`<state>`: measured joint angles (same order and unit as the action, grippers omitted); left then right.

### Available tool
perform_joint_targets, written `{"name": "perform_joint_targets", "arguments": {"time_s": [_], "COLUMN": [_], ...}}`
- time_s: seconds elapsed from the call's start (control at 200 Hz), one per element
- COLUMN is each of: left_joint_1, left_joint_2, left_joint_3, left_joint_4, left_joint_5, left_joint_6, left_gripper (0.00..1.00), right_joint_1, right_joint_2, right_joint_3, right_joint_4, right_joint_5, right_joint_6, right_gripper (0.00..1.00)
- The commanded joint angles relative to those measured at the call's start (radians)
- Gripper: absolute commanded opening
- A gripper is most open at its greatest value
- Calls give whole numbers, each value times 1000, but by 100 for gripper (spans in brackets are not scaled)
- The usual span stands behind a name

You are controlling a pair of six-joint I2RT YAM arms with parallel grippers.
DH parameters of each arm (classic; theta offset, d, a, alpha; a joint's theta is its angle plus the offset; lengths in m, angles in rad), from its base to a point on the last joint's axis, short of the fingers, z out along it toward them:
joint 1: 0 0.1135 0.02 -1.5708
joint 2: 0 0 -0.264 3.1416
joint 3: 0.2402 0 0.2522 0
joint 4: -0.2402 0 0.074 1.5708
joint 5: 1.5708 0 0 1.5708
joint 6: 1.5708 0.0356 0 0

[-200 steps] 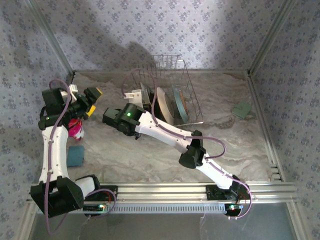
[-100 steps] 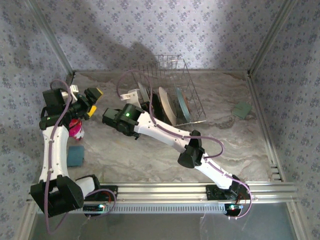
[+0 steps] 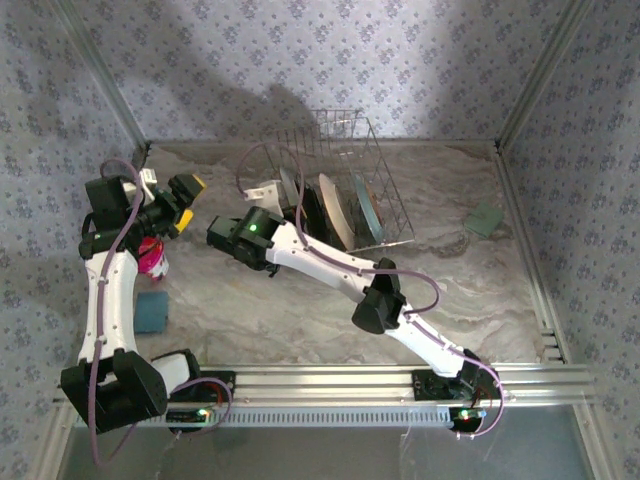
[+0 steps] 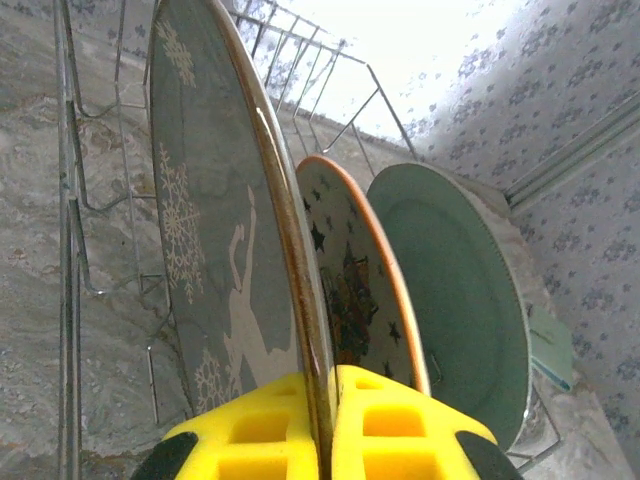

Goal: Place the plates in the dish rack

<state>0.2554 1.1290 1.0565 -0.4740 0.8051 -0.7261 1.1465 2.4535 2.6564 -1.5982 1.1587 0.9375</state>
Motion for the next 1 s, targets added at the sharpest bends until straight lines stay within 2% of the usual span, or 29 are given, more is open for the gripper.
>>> {"name": "perform_joint_targets", "arguments": {"time_s": [0.0,0.485,0.875,0.999], "left_joint_1": [6,6,6,5], "left_joint_2": [8,5,-23,-29], "left_joint_3": [-7,-10,-17,-13], "left_joint_4": [20,12,-15,-25], "left_joint_5": [32,32,21,18], "left_joint_6": [0,2,4,2], "left_gripper": [99,99,99,99], "right_joint_1": [-16,3,27,25], "right_joint_2": [-3,17,23,21], "right_joint_3": [37,-79,-146,-147], "right_joint_4": [-155,-177,-186,-163], "right_joint_5": [66,-11,-16,-14], "right_joint_6": [67,203,253,223], "right_gripper": [0,0,0,0]}}
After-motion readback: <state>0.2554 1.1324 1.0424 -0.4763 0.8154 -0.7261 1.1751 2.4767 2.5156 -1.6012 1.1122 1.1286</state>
